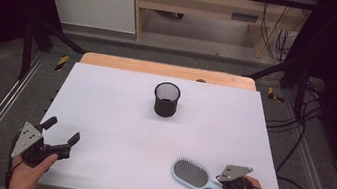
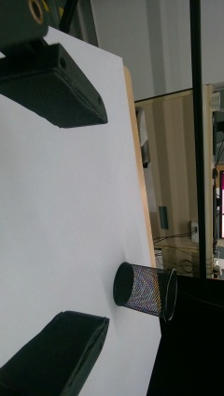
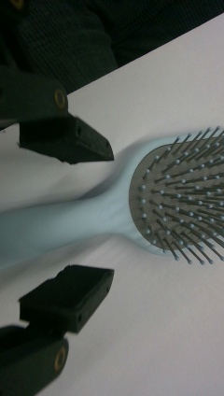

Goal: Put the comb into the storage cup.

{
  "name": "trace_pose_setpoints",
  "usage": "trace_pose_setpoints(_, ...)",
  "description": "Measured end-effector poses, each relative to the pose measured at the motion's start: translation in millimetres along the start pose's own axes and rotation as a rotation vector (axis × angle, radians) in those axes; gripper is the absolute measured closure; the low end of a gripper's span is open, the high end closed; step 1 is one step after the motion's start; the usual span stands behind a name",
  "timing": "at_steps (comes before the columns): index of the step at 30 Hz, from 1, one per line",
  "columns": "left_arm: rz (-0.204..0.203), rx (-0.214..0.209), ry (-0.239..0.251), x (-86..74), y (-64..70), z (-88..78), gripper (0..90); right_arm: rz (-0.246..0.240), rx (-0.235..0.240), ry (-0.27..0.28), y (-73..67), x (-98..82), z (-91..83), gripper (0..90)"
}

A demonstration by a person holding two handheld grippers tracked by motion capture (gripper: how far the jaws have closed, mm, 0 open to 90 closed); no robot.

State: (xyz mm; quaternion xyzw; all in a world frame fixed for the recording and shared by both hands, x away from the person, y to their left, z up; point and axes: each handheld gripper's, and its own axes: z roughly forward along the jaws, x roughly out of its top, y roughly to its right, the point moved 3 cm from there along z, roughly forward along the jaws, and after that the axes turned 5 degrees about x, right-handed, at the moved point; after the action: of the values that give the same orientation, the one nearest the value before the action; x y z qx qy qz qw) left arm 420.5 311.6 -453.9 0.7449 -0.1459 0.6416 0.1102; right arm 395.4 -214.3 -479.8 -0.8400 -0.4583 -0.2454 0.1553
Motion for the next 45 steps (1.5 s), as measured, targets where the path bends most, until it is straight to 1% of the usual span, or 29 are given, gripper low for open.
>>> trace_pose_setpoints(3,0.001,0.000,-0.001,-0.1,0.0,0.4,3.9,-0.003,0.008,-0.019,1.0,-1.4,1.8,51.3)
trace_pose_setpoints(6,0.002,-0.001,-0.003,-0.3,0.1,0.5,3.9,-0.016,0.016,-0.031,1.2,-2.2,3.3,56.5)
trace_pose_setpoints(10,-0.002,0.001,-0.004,-0.8,0.1,1.3,3.9,-0.029,0.014,-0.040,3.1,-1.3,5.5,61.5)
trace_pose_setpoints(14,-0.002,0.003,-0.007,-1.3,0.0,1.4,3.9,-0.044,0.025,-0.053,4.4,0.9,7.6,62.8)
trace_pose_setpoints(16,-0.002,0.003,-0.008,-1.4,-0.2,1.6,3.9,-0.043,0.029,-0.059,4.3,1.4,7.5,62.8)
trace_pose_setpoints(17,-0.004,0.004,-0.008,-1.7,-0.3,1.7,3.9,-0.061,0.031,-0.063,4.9,2.0,8.1,63.3)
trace_pose_setpoints(19,-0.004,0.004,-0.009,-1.9,-0.5,1.9,3.9,-0.061,0.033,-0.067,4.4,2.1,8.3,63.6)
trace_pose_setpoints(21,-0.003,0.004,-0.010,-2.0,-0.4,2.2,3.9,-0.073,0.039,-0.075,4.2,2.2,8.4,66.5)
trace_pose_setpoints(22,-0.002,0.003,-0.010,-2.0,-0.4,2.3,3.9,-0.082,0.052,-0.074,4.1,2.3,8.4,68.3)
trace_pose_setpoints(23,-0.002,0.003,-0.011,-2.1,-0.3,2.4,3.9,-0.096,0.053,-0.077,4.1,2.5,8.3,69.0)
trace_pose_setpoints(25,-0.001,0.003,-0.012,-2.2,-0.1,2.5,3.9,-0.104,0.052,-0.083,3.3,3.4,8.2,69.7)
trace_pose_setpoints(26,-0.001,0.002,-0.012,-2.3,0.1,2.5,3.9,-0.096,0.053,-0.085,3.2,3.8,8.0,69.8)
trace_pose_setpoints(29,-0.001,0.002,-0.013,-2.5,0.3,2.5,3.9,-0.077,0.056,-0.066,5.1,2.6,7.5,69.8)
trace_pose_setpoints(33,-0.006,0.004,-0.012,-2.7,-0.4,2.9,3.9,-0.050,0.031,-0.024,9.7,3.8,5.2,69.9)
trace_pose_setpoints(35,-0.006,0.005,-0.014,-3.1,-0.9,2.8,3.9,-0.035,0.022,-0.012,12.7,6.4,4.4,69.9)
trace_pose_setpoints(36,-0.007,0.006,-0.014,-3.2,-1.1,2.7,3.9,-0.028,0.011,-0.008,14.7,8.4,4.5,69.9)
trace_pose_setpoints(38,-0.010,0.007,-0.012,-3.2,-1.4,2.4,3.9,-0.021,-0.007,0.004,19.7,13.6,5.2,69.8)
trace_pose_setpoints(41,-0.012,0.009,-0.010,-2.7,-2.0,1.4,3.9,0.002,-0.032,0.032,29.6,23.3,7.2,69.8)
trace_pose_setpoints(44,-0.011,0.008,-0.004,-1.3,-2.2,0.7,3.9,0.005,-0.063,0.045,40.9,33.3,10.6,69.8)
trace_pose_setpoints(45,-0.006,0.007,0.000,-0.2,-2.0,0.7,4.0,0.014,-0.068,0.050,44.5,36.3,11.8,69.9)
